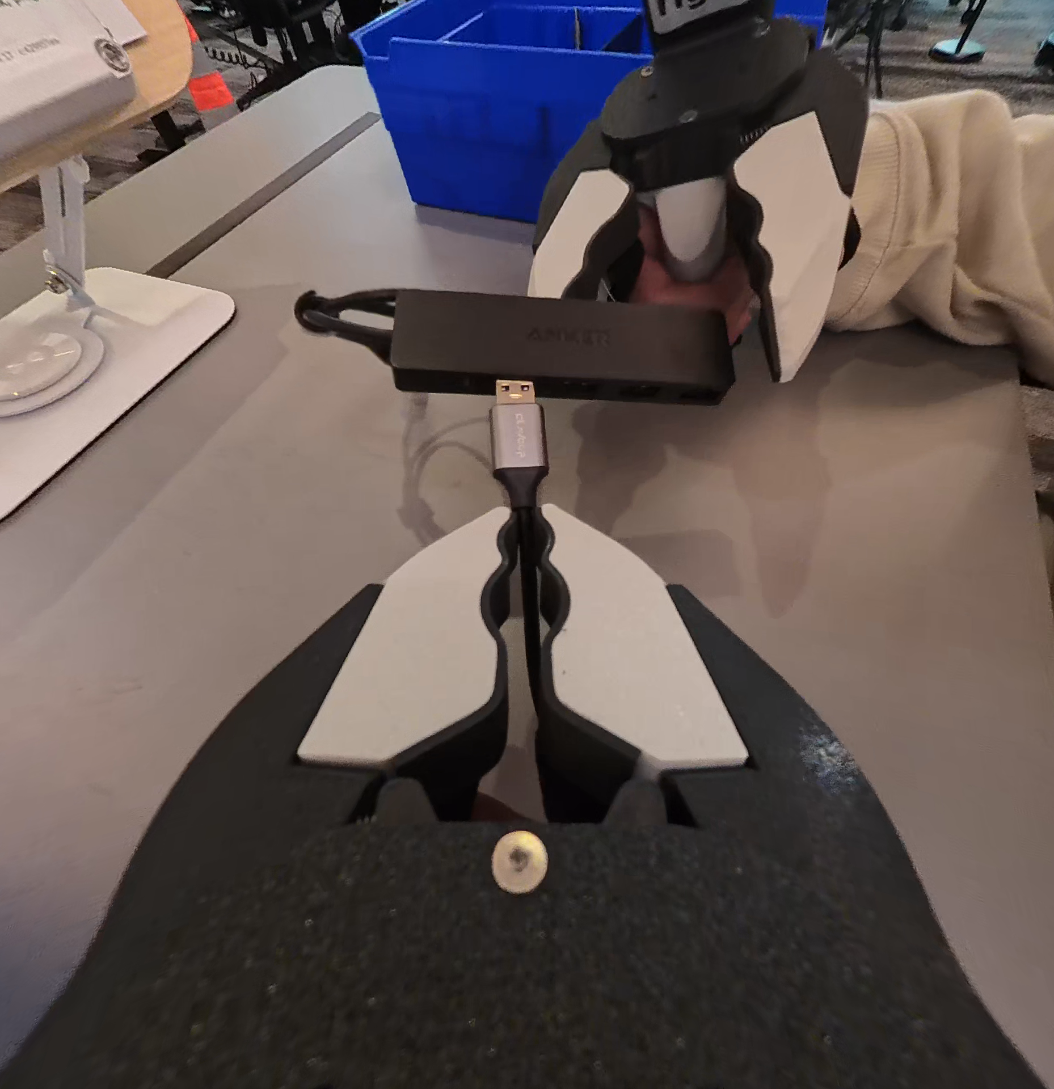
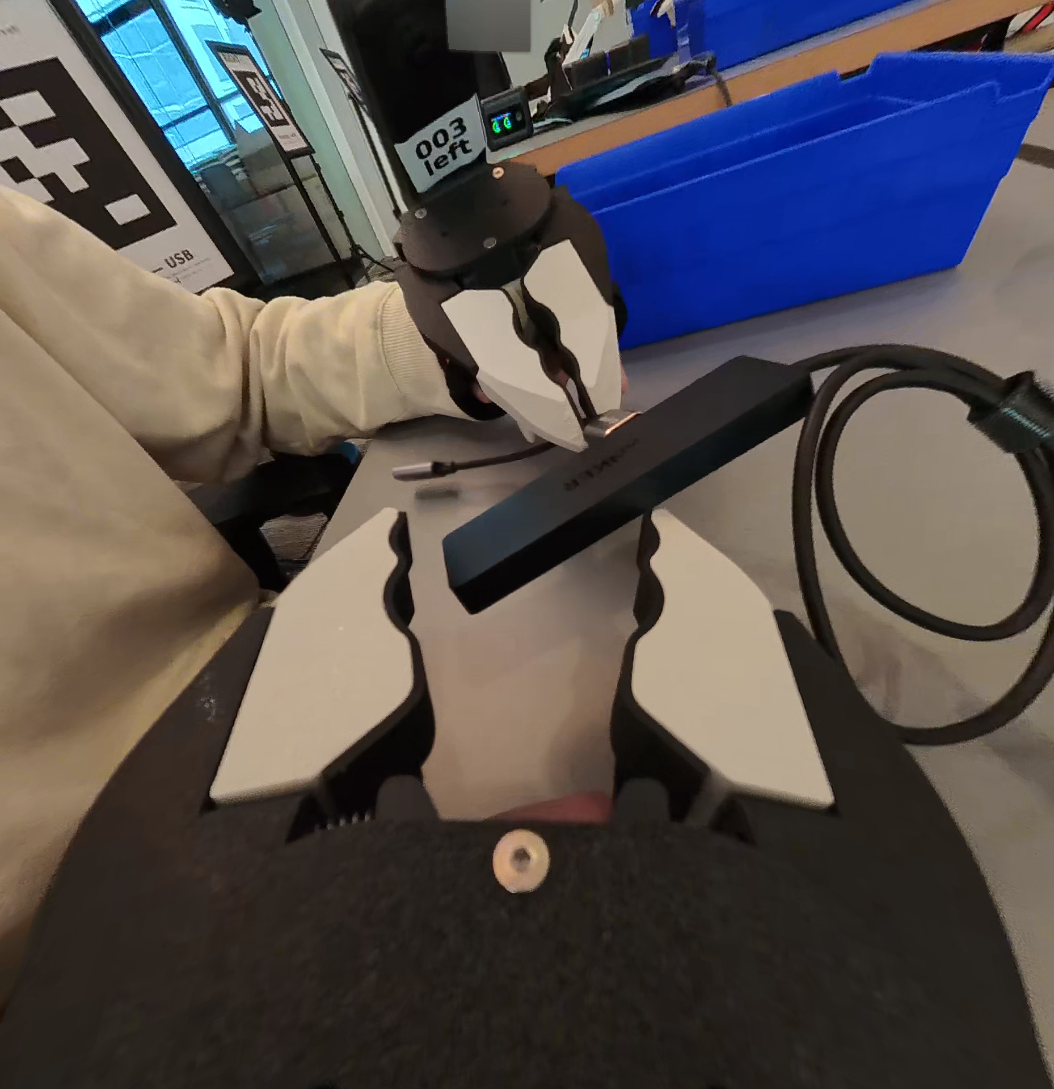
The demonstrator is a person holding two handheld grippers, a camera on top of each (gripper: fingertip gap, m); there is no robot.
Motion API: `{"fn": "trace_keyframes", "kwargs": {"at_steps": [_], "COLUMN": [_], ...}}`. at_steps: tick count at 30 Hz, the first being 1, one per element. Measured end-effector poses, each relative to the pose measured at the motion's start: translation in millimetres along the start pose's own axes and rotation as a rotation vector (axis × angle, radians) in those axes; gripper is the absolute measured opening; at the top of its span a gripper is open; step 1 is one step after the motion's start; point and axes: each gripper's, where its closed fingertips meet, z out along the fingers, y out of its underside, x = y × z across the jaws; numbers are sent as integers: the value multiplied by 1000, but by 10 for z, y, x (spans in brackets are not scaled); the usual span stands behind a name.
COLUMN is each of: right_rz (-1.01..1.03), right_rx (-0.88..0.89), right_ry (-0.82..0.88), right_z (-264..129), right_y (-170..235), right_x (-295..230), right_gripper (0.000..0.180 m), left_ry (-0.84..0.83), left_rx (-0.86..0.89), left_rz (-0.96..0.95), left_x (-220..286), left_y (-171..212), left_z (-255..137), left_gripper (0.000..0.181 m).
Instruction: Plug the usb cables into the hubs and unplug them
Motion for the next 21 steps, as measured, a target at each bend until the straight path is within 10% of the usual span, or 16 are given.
{"fn": "trace_keyframes", "kwargs": {"at_steps": [21], "right_rz": [-932], "right_rx": [-167], "right_ry": [625], "right_z": [-64], "right_y": [-58], "right_x": [357], "right_gripper": [60], "left_ry": [134], "left_rx": [-69], "left_rz": [-131], "left_x": [157], "left_y": [15], "left_z": [-12], "left_gripper": [4]}}
